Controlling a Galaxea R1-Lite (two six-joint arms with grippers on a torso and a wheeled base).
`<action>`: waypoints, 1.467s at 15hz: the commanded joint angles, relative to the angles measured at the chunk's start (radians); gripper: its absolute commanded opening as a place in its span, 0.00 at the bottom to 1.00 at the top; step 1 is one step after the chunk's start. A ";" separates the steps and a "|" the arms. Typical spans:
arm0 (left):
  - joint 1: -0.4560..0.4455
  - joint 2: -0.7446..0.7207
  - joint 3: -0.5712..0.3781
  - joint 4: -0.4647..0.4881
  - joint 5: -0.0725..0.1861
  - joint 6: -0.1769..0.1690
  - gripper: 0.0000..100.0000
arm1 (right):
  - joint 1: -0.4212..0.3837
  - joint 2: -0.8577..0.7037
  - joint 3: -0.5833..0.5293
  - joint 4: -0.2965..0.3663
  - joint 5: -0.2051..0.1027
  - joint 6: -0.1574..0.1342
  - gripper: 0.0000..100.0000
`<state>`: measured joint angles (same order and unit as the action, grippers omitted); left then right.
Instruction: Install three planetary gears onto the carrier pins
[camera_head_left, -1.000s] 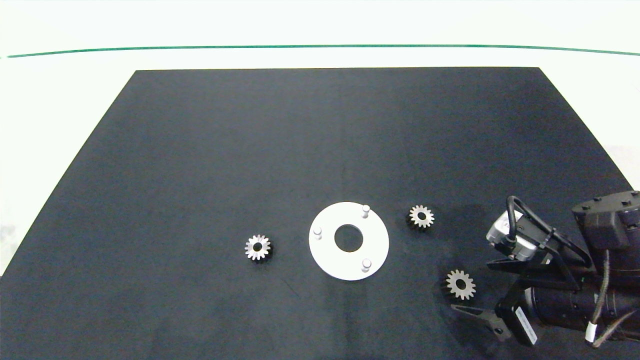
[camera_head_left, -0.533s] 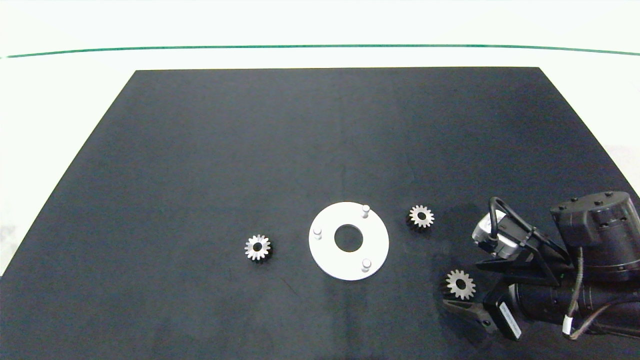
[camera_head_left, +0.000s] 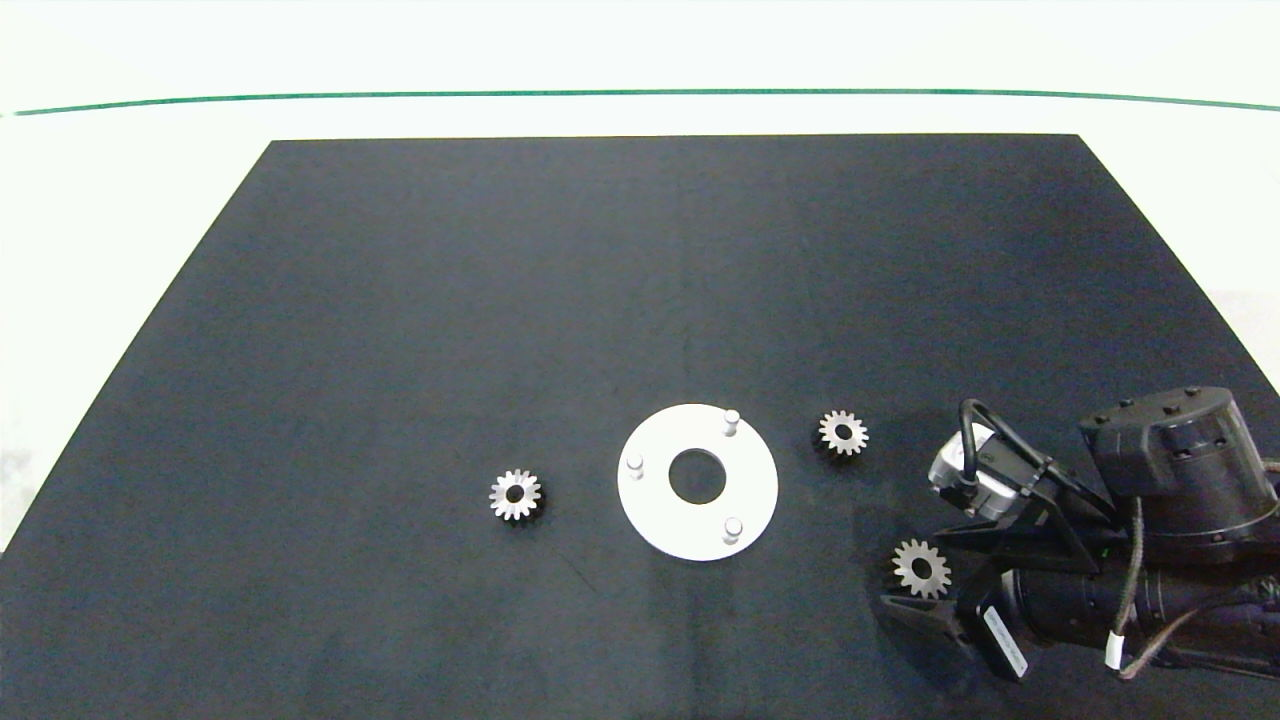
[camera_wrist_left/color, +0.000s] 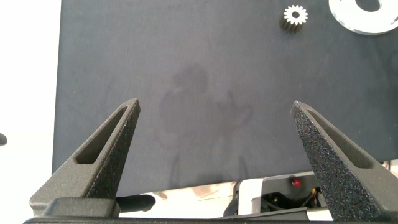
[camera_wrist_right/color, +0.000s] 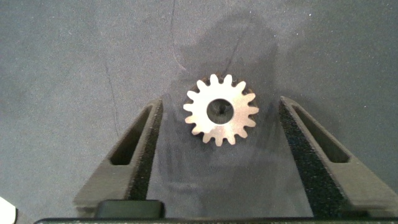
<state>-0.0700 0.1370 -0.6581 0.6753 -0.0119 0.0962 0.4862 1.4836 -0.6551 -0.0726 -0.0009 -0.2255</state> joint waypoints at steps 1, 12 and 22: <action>-0.001 0.001 -0.008 0.004 0.000 0.000 1.00 | 0.005 -0.002 -0.006 -0.001 -0.007 -0.001 0.67; -0.004 0.003 -0.029 0.004 0.000 0.000 1.00 | 0.005 0.012 -0.008 0.002 -0.007 -0.001 0.45; -0.002 0.000 -0.037 0.006 -0.002 0.000 1.00 | 0.003 0.020 0.002 0.002 -0.007 -0.001 0.25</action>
<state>-0.0726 0.1385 -0.6928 0.6777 -0.0134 0.0962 0.4887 1.5019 -0.6551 -0.0730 -0.0077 -0.2260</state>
